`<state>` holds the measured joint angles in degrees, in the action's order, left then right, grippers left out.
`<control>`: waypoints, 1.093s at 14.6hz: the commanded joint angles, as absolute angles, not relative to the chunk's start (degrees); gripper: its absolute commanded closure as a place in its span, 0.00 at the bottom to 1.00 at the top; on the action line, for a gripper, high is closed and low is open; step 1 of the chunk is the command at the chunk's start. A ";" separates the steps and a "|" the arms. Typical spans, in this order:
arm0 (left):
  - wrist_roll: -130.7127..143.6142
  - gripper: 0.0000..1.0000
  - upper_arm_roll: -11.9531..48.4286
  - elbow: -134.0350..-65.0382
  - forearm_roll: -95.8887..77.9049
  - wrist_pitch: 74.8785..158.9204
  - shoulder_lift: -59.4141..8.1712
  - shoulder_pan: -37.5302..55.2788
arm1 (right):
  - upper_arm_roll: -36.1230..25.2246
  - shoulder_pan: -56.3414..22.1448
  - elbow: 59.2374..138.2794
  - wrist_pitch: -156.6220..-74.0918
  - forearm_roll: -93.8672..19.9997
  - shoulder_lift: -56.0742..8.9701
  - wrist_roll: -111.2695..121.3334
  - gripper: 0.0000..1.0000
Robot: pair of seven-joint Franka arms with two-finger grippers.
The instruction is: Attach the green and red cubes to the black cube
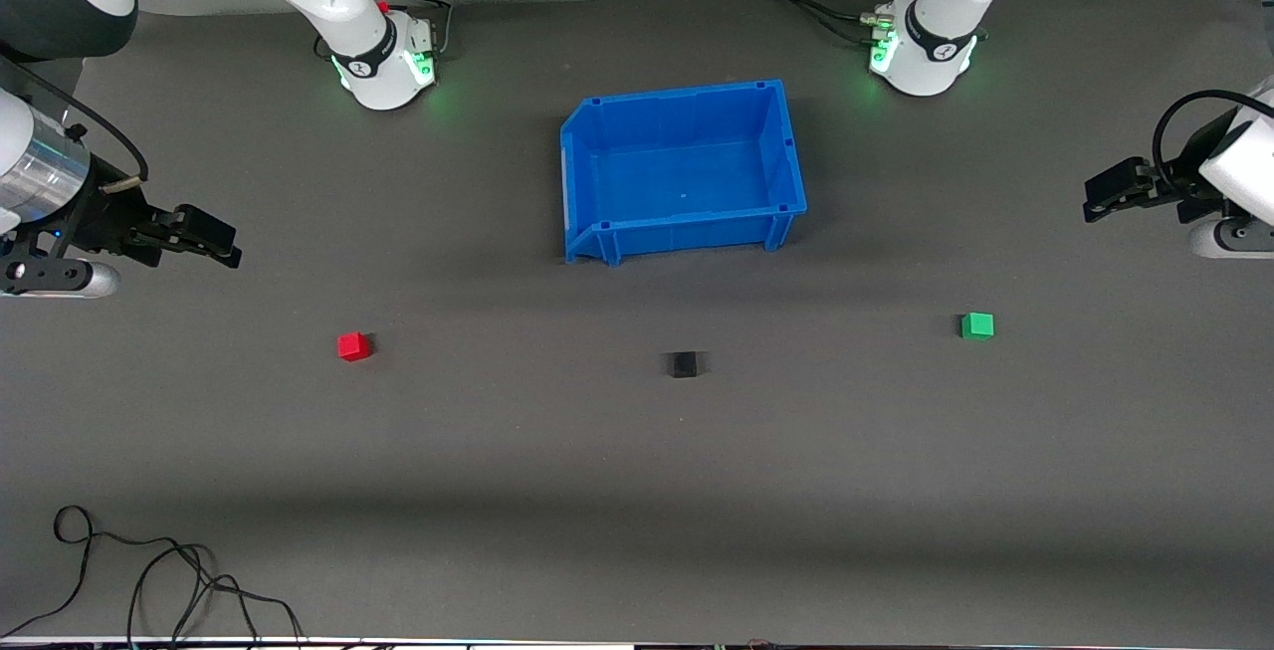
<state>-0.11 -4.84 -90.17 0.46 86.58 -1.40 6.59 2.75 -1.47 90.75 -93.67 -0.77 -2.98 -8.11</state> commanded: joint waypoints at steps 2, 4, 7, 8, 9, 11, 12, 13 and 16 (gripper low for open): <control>0.61 0.00 -5.27 -88.86 0.88 85.34 -1.67 7.38 | 2.46 -2.29 91.06 -94.13 0.35 -2.72 -8.70 0.00; 0.70 0.00 -5.27 -88.86 0.88 85.17 -1.67 7.38 | 2.46 -2.20 91.05 -94.13 0.35 -2.81 -8.35 0.00; 3.50 0.00 -5.27 -88.94 0.79 85.08 -1.76 7.12 | 2.46 -2.20 91.05 -94.13 0.35 -2.81 -8.35 0.00; 5.86 0.00 -5.27 -89.03 0.79 85.08 -1.76 7.03 | 2.37 -2.20 91.05 -94.13 0.35 -2.73 -8.35 0.00; 9.46 0.00 -5.27 -89.03 0.70 85.17 -2.02 6.94 | 2.29 -2.20 91.14 -94.13 0.35 -2.64 -8.26 0.00; 17.97 0.00 -5.36 -88.95 0.62 85.69 -2.29 6.33 | 2.11 -2.11 91.32 -94.13 0.35 -2.72 -8.26 0.00; 22.45 0.00 -5.45 -88.95 0.53 85.95 -2.72 6.24 | 1.94 -2.02 91.41 -94.13 0.35 -2.90 -8.17 0.00; 27.81 0.00 -5.71 -88.95 0.44 86.04 -2.99 6.15 | 1.93 -1.76 91.49 -94.30 0.35 -3.07 -8.17 0.00; 46.01 0.00 -5.80 -88.95 -1.92 86.57 -3.51 4.14 | 1.85 -1.49 91.76 -94.92 0.35 -5.26 -6.08 0.00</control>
